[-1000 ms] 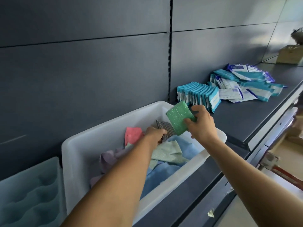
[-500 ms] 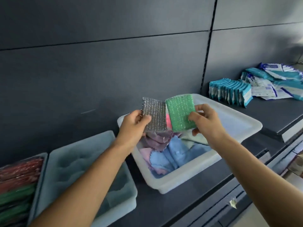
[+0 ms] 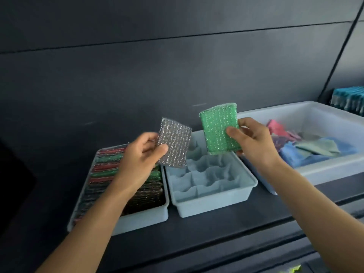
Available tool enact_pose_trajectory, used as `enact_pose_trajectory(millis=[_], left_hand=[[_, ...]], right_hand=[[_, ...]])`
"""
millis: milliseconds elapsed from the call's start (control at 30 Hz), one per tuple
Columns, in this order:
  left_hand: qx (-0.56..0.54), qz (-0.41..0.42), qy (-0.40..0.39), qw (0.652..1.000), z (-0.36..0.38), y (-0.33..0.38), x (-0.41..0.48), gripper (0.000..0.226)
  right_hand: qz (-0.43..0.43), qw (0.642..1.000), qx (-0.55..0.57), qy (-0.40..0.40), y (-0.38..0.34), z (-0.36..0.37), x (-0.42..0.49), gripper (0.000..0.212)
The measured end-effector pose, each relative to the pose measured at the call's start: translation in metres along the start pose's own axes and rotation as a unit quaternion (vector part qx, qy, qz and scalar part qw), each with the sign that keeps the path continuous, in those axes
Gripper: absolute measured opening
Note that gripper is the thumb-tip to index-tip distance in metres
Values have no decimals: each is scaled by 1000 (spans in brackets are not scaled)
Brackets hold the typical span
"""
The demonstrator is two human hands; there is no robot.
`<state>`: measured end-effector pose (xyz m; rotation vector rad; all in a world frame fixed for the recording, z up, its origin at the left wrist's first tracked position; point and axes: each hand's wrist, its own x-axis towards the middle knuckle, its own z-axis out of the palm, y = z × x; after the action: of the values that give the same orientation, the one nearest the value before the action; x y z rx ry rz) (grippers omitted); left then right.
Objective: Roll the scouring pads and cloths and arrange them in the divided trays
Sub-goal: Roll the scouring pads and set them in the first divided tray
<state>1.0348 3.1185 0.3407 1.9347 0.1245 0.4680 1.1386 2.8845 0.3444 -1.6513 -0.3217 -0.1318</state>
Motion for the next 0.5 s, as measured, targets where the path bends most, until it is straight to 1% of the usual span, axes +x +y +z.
enact_pose_trajectory(millis=[67,133,233,300,400,500], left_hand=[[15,-3,-15,1000,-31,-8,-16,27],[51,2,-49,998,-56,-15,-30,29],[170,-6,-119,978,-81,-27,-45,24],[235,-12,-144,961,-88,-35,-50,22],[288,-2,-127,949,-81,-46,-52,22],[348,33,-113,930,-64,-55,-49,22]], right_hand=[[-13,1000,-1,-2,-3,20,-11,16],[-21,1000,-2,-9,-6,39,-22,12],[-20,1000,1,-19,-9,59,-36,9],[-23,999,-1,-28,-10,68,-43,7],[-29,998,-13,-47,-10,75,-49,6],[-45,995,-20,-84,-10,79,-56,5]])
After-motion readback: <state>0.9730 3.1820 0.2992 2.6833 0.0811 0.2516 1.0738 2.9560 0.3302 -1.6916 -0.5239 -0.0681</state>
